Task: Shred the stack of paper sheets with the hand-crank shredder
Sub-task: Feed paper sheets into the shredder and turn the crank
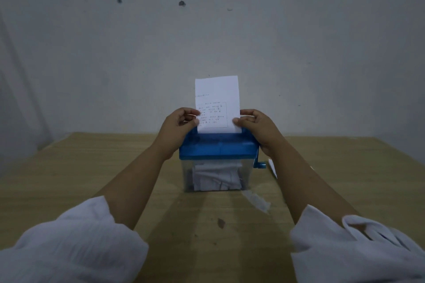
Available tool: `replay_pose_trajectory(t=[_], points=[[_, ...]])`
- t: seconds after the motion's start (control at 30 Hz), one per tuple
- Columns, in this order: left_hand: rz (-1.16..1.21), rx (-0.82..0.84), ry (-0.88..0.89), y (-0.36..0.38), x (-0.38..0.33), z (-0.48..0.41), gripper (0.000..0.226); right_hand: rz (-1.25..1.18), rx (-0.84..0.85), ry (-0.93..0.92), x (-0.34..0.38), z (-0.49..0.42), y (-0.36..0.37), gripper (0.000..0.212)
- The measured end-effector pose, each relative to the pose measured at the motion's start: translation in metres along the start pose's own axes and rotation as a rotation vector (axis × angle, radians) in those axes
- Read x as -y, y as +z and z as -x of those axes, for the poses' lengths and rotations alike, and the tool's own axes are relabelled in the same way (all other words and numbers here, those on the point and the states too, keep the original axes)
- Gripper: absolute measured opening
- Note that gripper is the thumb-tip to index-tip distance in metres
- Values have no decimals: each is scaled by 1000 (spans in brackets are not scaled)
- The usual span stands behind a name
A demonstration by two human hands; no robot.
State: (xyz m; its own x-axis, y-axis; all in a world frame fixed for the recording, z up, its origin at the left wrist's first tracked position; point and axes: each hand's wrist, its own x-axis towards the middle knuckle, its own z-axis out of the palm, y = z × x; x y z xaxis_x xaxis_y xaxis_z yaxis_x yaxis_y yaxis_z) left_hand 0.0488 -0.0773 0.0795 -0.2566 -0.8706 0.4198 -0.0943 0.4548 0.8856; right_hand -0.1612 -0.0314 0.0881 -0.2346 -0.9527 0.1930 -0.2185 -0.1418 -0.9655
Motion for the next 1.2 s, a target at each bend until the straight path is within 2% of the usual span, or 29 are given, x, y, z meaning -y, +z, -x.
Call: replay_pose_trajectory(t=[0.17,0.4,0.47,0.53,0.6,0.63,0.67,0.77,0.83,0.97,1.03,1.1,1.2], points=[[-17,8,-28,-1,-5,4,16,-5,4,15,-2,11,3,14],[-58,2,-67,-1,-16,25,16,-39,-41,17,0,35,8,12],[-144,-16,-53,0,-19,30,15,-23,-44,19,1,40,8,13],[-450,-160,136,4,-23,38,17,8,-42,22,4,42,7,16],[-722,-239,438,13,-30,49,22,34,-32,22,7,42,5,21],[-813,-160,528,19,-35,54,27,37,-19,18,8,41,4,23],[-903,-22,544,26,-38,60,37,31,-2,15,9,41,3,22],[-1157,318,287,41,-36,67,78,52,36,10,11,42,2,18],[-1226,378,206,44,-34,66,90,69,34,15,9,44,3,19],[-1192,344,168,46,-37,66,87,-88,-62,113,2,49,1,36],[-1182,311,155,49,-40,69,85,-72,-163,147,-8,58,-3,45],[-1179,268,139,54,-41,73,82,31,-236,192,-24,68,-8,54],[-1164,219,101,60,-41,76,80,359,-164,248,-38,84,-13,50]])
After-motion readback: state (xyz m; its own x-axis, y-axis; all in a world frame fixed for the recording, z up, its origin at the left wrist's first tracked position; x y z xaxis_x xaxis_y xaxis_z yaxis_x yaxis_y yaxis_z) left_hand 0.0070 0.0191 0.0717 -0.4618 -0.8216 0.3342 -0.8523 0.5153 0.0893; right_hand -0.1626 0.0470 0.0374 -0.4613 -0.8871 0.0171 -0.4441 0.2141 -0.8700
